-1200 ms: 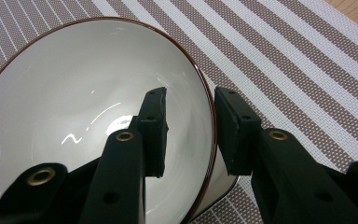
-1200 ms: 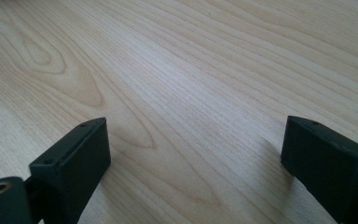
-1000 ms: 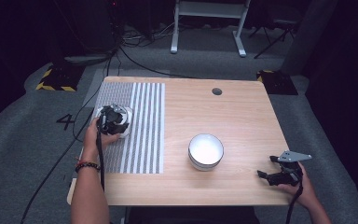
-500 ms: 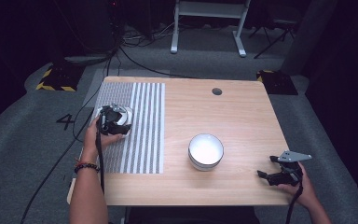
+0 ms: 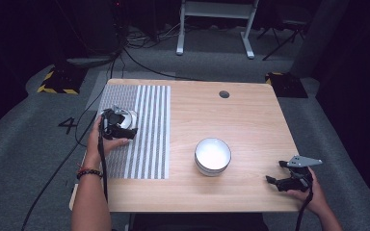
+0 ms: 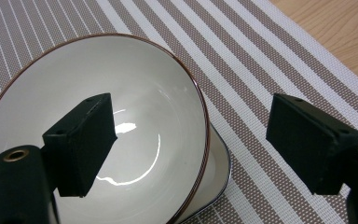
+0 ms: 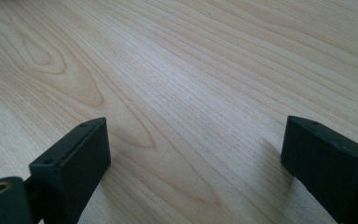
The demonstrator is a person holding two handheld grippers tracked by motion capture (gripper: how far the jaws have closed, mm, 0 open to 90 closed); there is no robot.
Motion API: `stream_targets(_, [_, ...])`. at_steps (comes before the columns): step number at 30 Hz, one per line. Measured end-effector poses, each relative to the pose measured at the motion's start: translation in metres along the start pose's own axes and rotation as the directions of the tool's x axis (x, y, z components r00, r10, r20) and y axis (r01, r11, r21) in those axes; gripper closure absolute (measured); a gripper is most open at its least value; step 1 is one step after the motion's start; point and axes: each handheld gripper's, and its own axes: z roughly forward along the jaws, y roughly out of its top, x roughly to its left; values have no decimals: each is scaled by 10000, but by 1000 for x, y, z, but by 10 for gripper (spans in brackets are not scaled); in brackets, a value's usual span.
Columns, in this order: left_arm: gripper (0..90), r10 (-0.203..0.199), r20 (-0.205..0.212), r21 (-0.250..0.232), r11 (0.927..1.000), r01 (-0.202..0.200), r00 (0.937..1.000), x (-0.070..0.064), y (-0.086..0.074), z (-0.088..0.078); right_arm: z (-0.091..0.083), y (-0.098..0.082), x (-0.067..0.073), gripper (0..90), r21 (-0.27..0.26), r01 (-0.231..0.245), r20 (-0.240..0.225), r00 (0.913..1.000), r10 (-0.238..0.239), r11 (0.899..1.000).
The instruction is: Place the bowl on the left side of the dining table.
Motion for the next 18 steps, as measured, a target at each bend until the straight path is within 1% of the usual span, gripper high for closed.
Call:
stream_targets(1, [159,141,-146,101,9999,-140,9998,0,0,1,0,0,0,82,6,26,0,10000,-26,10000])
stream_targets(2, [159,117,-138,110,9999,-116,9998,-1,0,1,0,0,-1,82,27,74,11,10000,-74,10000])
stream_targets(3, [159,85,-36,158,9998,-84,10000,-2,0,1,0,0,0,82,15,28,-14,10000,-28,10000])
stream_targets(4, [159,191,-130,103,9998,-190,9997,-1,0,0,0,0,0,82,12,34,0,10000,-34,10000])
stream_targets(5, [158,205,-85,43,9998,-205,9998,-1,0,0,0,0,0,82,2,6,-2,10000,-6,10000])
stream_targets(6, [159,216,-145,50,9998,-215,9997,-2,0,-1,0,0,0,82,8,18,0,10000,-18,10000])
stream_targets(7, [160,164,-45,-43,9999,-164,9999,-2,0,-1,0,0,0,82,8,23,-1,10000,-23,10000])
stream_targets(8, [164,84,-84,-68,9999,-85,9999,-3,0,-2,0,0,0,82,7,18,0,10000,-18,10000])
stream_targets(9, [165,141,23,-65,9999,-141,9999,-3,1,-2,0,0,0,82,7,22,-1,10000,-22,10000])
stream_targets(10, [165,181,7,-85,9998,-181,9998,-4,1,-2,0,0,0,82,8,22,0,10000,-22,10000])
stream_targets(11, [164,267,105,-89,9996,-266,9996,-5,1,-2,0,0,0,82,8,20,-1,10000,-20,10000])
stream_targets(13, [162,261,123,-82,9996,-260,9996,-8,2,-3,0,0,0,82,9,19,0,10000,-19,10000])
stream_targets(15, [161,365,197,-205,9991,-361,9991,-10,3,-5,0,0,0,82,9,22,0,10000,-22,10000])
stream_targets(16, [160,398,153,-204,9990,-395,9991,-12,4,-6,0,0,0,82,7,22,0,10000,-22,10000])
stream_targets(18, [160,564,226,-196,9982,-559,9982,-15,5,-7,0,0,0,82,9,20,-1,10000,-20,10000])
